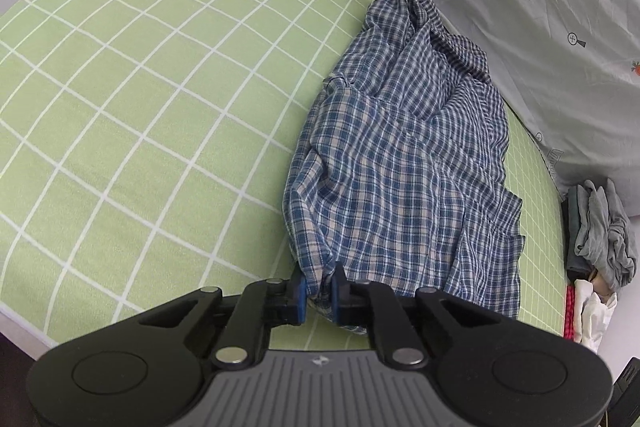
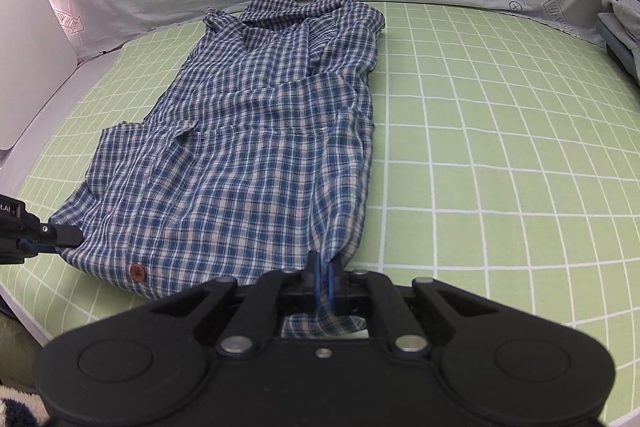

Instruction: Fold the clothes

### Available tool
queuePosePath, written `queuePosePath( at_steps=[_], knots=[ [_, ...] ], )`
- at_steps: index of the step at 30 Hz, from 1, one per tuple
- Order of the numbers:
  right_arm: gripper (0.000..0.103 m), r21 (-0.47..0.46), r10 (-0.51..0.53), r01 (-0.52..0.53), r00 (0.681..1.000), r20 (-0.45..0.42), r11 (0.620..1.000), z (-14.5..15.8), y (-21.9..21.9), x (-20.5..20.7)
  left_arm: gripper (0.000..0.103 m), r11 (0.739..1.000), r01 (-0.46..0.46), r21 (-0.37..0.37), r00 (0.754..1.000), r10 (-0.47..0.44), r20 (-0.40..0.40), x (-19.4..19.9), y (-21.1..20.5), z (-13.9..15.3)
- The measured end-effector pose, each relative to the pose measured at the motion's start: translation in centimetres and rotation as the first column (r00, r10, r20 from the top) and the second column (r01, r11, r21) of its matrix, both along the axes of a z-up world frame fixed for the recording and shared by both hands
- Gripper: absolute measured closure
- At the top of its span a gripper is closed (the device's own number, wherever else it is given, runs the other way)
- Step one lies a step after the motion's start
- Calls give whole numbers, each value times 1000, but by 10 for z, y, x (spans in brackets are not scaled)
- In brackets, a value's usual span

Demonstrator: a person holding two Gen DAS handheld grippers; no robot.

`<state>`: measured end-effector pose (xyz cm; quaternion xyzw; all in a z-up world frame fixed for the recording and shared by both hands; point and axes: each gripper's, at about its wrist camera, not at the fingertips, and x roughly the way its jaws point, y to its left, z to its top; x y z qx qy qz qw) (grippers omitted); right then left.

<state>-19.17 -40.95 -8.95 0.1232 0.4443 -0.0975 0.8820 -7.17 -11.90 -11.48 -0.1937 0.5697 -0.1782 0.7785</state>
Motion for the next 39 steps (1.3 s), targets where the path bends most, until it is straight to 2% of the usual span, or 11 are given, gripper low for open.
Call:
queuePosePath(
  at_steps=[4,8,11,16,28,36,39],
  knots=[
    [100,-19,47,-47,998,31,999,21,-14,6,91,999,-43,-12,998,43,43,-11,-9,21],
    [100,-17,82,-81,994,73,997,28,-32,17,91,996,-90,-24,992,92,85,-12,-15,31],
    [100,-36,108,-105,991,79,994,29,-36,25,92,991,-129,-17,988,130,85,-7,-24,33],
    [100,-55,126,-121,987,100,991,37,-40,36,92,994,-101,35,986,95,134,6,-39,47],
    [100,-50,54,-47,989,138,998,53,-70,99,92,999,-27,36,988,21,153,83,-69,72],
    [100,-48,25,-19,992,127,999,48,-86,158,92,1000,-12,28,992,8,129,146,-93,62],
    [100,-49,29,-23,993,112,999,40,-90,181,92,1000,-12,25,993,9,121,169,-102,50]
  ],
)
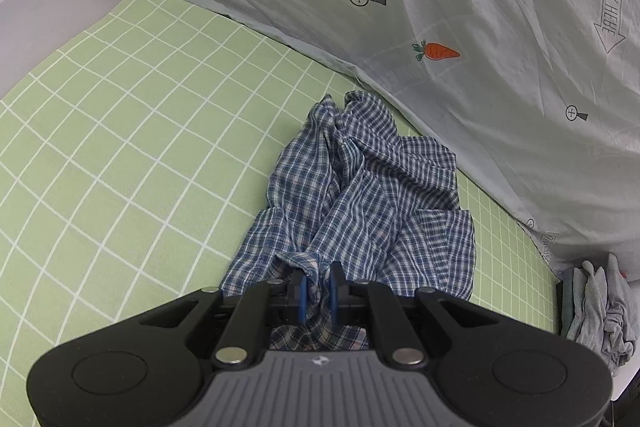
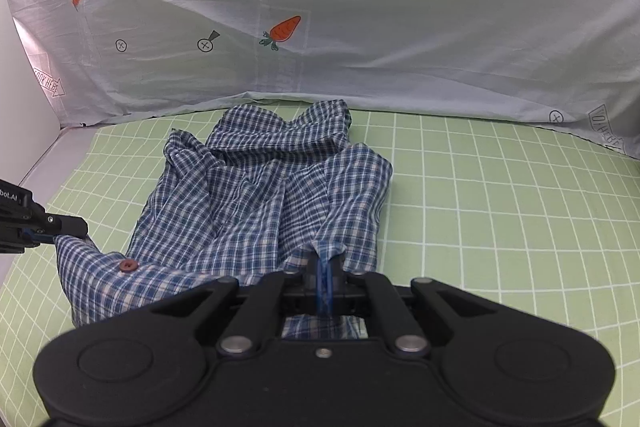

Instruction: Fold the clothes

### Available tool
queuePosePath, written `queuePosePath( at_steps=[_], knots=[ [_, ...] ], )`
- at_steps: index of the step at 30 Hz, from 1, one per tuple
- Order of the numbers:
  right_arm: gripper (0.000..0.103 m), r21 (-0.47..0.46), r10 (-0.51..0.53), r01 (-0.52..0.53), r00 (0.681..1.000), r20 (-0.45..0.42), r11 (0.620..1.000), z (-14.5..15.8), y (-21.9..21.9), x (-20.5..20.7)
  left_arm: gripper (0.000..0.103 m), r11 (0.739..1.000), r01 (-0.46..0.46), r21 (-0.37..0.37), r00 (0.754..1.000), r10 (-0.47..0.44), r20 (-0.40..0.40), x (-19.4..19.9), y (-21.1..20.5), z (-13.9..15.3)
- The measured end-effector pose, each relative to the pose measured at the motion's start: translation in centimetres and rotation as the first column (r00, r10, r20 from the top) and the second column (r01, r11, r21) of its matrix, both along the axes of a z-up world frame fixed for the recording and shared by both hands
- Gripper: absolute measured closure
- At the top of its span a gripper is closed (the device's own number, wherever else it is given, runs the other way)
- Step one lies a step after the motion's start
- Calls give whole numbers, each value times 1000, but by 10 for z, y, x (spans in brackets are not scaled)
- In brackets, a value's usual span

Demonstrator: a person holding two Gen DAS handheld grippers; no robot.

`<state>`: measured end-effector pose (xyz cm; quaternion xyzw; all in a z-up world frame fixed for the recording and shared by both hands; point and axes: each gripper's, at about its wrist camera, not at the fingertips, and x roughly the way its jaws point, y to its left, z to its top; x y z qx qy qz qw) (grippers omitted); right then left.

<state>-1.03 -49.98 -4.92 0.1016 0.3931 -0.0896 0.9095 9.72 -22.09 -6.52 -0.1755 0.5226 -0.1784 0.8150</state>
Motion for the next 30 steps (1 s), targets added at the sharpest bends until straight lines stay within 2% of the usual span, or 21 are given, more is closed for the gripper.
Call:
queuePosePath(
  at_steps=[7,11,14,16,18,21,24,26,27,30],
  knots=[
    [100,39,-26,28,997,-71,999,-33,-7,52,91,1000,7,18,1000,-6,-18,46,-21,-36],
    [98,72,-43,52,993,-110,996,-54,-14,65,88,1000,3,31,999,-2,-36,64,-30,-52],
    [93,94,-70,80,992,-107,992,-59,-20,66,86,999,11,35,999,-10,-35,70,-33,-58],
    [76,106,-103,111,992,-80,988,-56,-27,60,79,999,20,27,1000,-19,-21,69,-31,-57],
    [68,113,-146,151,988,-50,982,-51,-33,51,68,1000,26,16,1000,-26,3,66,-27,-53],
    [67,134,-200,200,980,-12,971,-40,-44,34,61,999,37,1,996,-37,82,57,-18,-39],
    [64,145,-215,212,977,4,966,-31,-46,18,47,999,44,-8,986,-42,161,46,-8,-23],
    [58,160,-207,202,978,10,966,-26,-45,8,45,997,68,-27,982,-62,179,39,-4,-17],
    [54,171,-190,187,982,4,967,-26,-42,5,41,996,85,-31,980,-78,180,36,-4,-17],
    [49,190,-136,141,990,-38,972,-34,-29,1,37,990,142,4,978,-141,157,28,-11,-27]
  ],
)
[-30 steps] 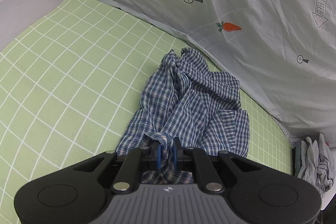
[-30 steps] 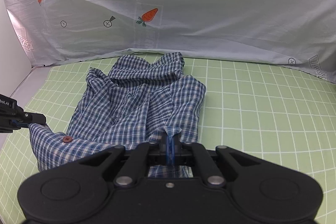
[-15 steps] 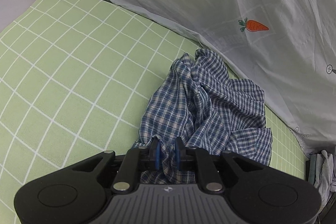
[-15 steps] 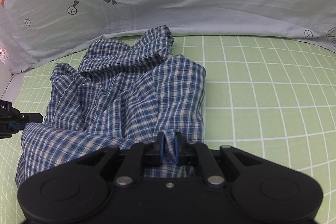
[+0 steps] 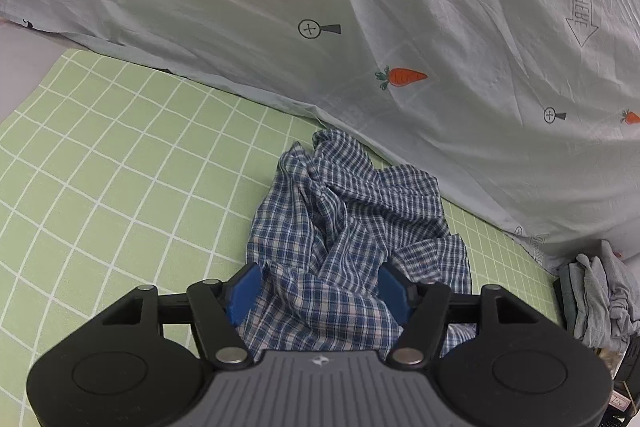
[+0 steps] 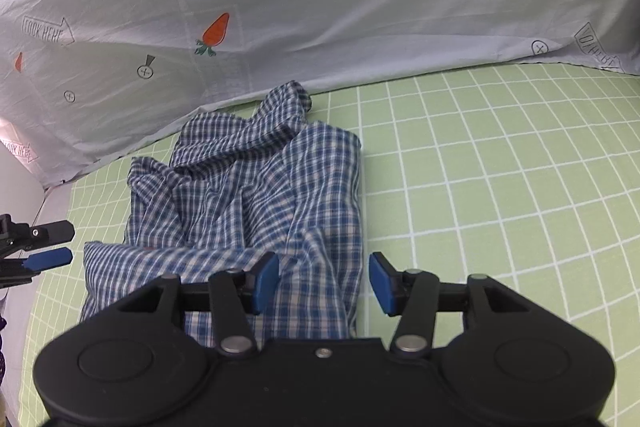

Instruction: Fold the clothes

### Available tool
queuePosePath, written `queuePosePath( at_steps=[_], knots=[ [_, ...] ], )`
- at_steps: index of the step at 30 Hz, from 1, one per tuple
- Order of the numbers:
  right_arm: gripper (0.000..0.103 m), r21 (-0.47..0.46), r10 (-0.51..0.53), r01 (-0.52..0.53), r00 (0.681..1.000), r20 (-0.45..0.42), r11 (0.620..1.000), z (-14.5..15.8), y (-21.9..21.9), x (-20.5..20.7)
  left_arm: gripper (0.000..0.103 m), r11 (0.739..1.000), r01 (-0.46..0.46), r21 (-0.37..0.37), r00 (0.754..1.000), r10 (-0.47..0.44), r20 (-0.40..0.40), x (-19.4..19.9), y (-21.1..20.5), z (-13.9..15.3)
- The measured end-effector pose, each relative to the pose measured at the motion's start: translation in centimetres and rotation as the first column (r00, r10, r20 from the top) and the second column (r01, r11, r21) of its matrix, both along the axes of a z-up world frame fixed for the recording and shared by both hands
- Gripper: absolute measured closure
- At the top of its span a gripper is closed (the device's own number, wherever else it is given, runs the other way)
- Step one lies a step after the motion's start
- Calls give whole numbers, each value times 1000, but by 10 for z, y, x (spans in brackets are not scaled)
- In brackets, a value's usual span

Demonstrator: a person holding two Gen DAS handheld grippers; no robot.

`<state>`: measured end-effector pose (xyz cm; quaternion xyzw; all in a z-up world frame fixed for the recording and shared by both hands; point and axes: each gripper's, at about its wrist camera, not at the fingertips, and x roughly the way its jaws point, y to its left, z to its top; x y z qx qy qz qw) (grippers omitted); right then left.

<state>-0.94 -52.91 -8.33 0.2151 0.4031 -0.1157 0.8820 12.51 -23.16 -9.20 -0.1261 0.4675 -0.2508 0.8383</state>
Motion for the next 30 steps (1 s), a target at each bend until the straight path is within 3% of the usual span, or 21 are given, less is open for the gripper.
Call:
queuePosePath(
  at_steps=[3,4,5,6,8,10,13,18,22,25,28,30],
  knots=[
    [49,18,49,-48,997,-60,999,-14,16,3,39,999,20,42,999,-18,-31,-6,-7,-20],
    [64,28,58,-56,996,-64,998,-17,18,4,41,999,18,27,999,-16,-50,-7,-7,-25],
    [78,38,67,-64,996,-67,997,-19,21,6,55,1000,16,3,998,-15,-68,-8,-6,-29],
    [97,61,87,-84,994,-62,995,-20,23,7,75,1000,7,-17,997,-8,-81,-9,-5,-31],
    [98,12,103,-103,993,-50,995,-12,32,6,91,999,-11,-32,996,8,-88,-10,-4,-29],
    [99,-48,120,-121,992,-27,992,0,40,5,96,1000,-7,-17,999,6,-50,-13,-3,-17],
    [99,-111,122,-119,992,23,987,23,45,4,97,1000,-8,-12,1000,8,13,-17,-1,5],
    [99,-171,105,-88,990,96,981,52,42,8,101,998,-29,-64,995,35,93,-11,0,40],
    [99,-163,89,-68,988,126,984,59,32,20,103,996,-16,-90,989,29,142,5,-9,55],
    [99,-177,76,-53,989,125,983,55,30,36,103,999,9,-41,984,-2,176,19,-24,58],
    [99,-189,70,-51,993,95,981,43,26,51,103,1000,-5,-31,990,9,139,28,-25,45],
    [99,-167,52,-37,995,87,985,35,21,53,86,1000,-26,-12,994,27,103,29,-20,31]
  ],
)
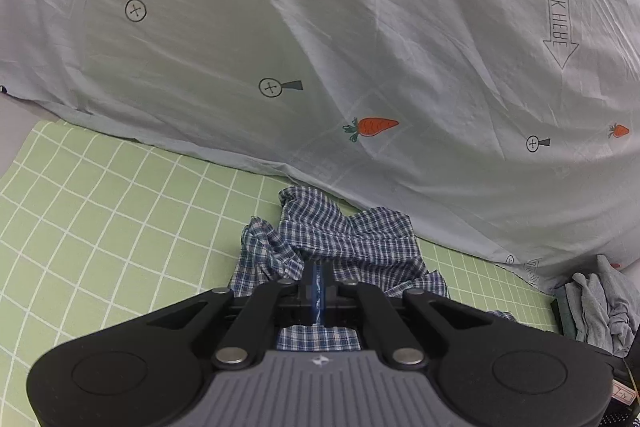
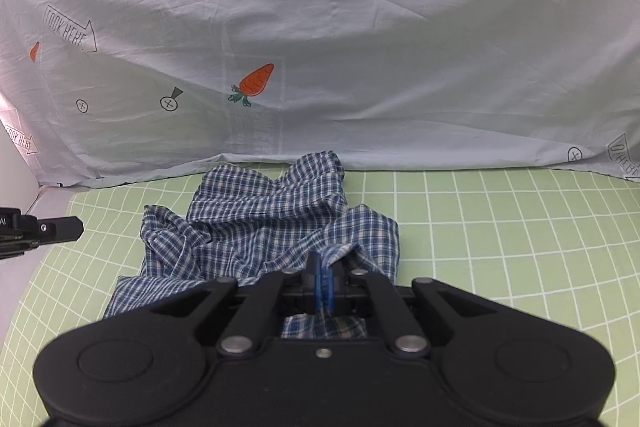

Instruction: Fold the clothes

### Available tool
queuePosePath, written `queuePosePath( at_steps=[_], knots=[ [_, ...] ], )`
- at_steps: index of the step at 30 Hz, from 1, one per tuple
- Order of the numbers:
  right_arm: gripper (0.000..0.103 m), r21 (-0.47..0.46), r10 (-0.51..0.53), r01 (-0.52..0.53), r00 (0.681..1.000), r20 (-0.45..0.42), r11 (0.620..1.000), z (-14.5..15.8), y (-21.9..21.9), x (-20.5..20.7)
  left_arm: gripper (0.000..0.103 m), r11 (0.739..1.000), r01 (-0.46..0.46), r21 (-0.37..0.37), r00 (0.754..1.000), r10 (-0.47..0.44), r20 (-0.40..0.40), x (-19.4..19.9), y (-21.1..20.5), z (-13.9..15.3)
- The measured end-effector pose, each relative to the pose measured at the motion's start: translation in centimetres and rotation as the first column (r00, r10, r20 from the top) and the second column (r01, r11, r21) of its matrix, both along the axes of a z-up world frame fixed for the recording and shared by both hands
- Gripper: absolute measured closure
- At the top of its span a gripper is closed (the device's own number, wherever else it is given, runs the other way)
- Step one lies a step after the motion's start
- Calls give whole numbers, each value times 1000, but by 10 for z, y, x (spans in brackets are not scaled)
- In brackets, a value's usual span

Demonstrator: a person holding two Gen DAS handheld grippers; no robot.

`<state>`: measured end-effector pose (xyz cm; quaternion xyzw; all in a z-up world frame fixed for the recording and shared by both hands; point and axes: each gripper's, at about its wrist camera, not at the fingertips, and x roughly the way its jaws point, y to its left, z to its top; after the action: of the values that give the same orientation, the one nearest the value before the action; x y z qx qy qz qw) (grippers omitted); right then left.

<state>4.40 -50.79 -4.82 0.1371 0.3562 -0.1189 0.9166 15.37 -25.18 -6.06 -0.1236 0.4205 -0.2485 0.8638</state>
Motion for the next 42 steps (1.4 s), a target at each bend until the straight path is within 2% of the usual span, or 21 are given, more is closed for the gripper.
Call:
queuePosePath(
  at_steps=[5,6,8,10,11,12,13,17,22,26,31,34,36,37,38,39,40,41,42],
  knots=[
    [99,41,-29,31,999,-41,999,-20,-11,2,50,995,-20,93,997,27,-69,-4,8,-33],
    [99,45,-31,33,998,-46,998,-23,-12,2,45,995,-20,93,997,28,-78,-4,8,-39],
    [99,49,-34,37,998,-58,998,-26,-13,3,44,996,-20,82,994,28,-103,-2,7,-51],
    [99,49,-35,38,997,-66,998,-28,-13,3,47,999,-13,52,989,20,-148,2,4,-61],
    [99,47,-33,36,997,-66,998,-27,-13,3,65,999,-10,41,986,16,-164,3,2,-64],
    [99,42,-32,35,997,-65,999,-26,-12,2,97,999,-7,32,984,13,-175,4,1,-66],
    [99,40,-30,33,998,-61,999,-25,-11,0,102,999,-5,32,984,10,-180,3,-2,-67],
    [99,38,-44,45,998,-42,998,-13,-7,-10,103,999,14,52,995,-8,-103,-10,-8,-49],
    [99,41,-66,64,997,50,997,17,-7,-24,103,1000,11,-28,1000,-11,-2,-16,0,-2],
    [99,16,-73,72,992,100,997,28,-17,-9,103,998,20,-65,998,-15,68,0,-13,21],
    [99,-11,-74,76,989,129,997,25,-45,35,103,999,19,-28,991,-16,131,37,-44,22],
    [99,-44,-75,80,991,114,996,8,-59,67,102,1000,-12,5,989,12,144,64,-64,5],
    [97,-61,-82,88,993,89,994,-10,-66,88,95,997,-55,61,992,48,118,81,-73,-13],
    [93,-81,-93,97,994,62,992,-19,-66,96,93,993,-76,92,992,67,103,88,-78,-22],
    [91,-102,-103,106,994,35,989,-28,-66,103,87,991,-86,107,992,75,99,89,-77,-26],
    [84,-118,-112,114,994,20,987,-33,-65,104,81,990,-88,113,992,77,100,87,-74,-27],
    [63,-127,-126,129,992,25,984,-35,-63,99,76,989,-91,118,992,79,102,84,-70,-28],
    [47,-127,-144,149,988,45,981,-34,-60,90,56,988,-94,124,991,81,103,81,-67,-29],
    [20,-127,-162,169,985,66,977,-34,-58,81,27,987,-97,130,991,84,105,78,-63,-30]
  ],
)
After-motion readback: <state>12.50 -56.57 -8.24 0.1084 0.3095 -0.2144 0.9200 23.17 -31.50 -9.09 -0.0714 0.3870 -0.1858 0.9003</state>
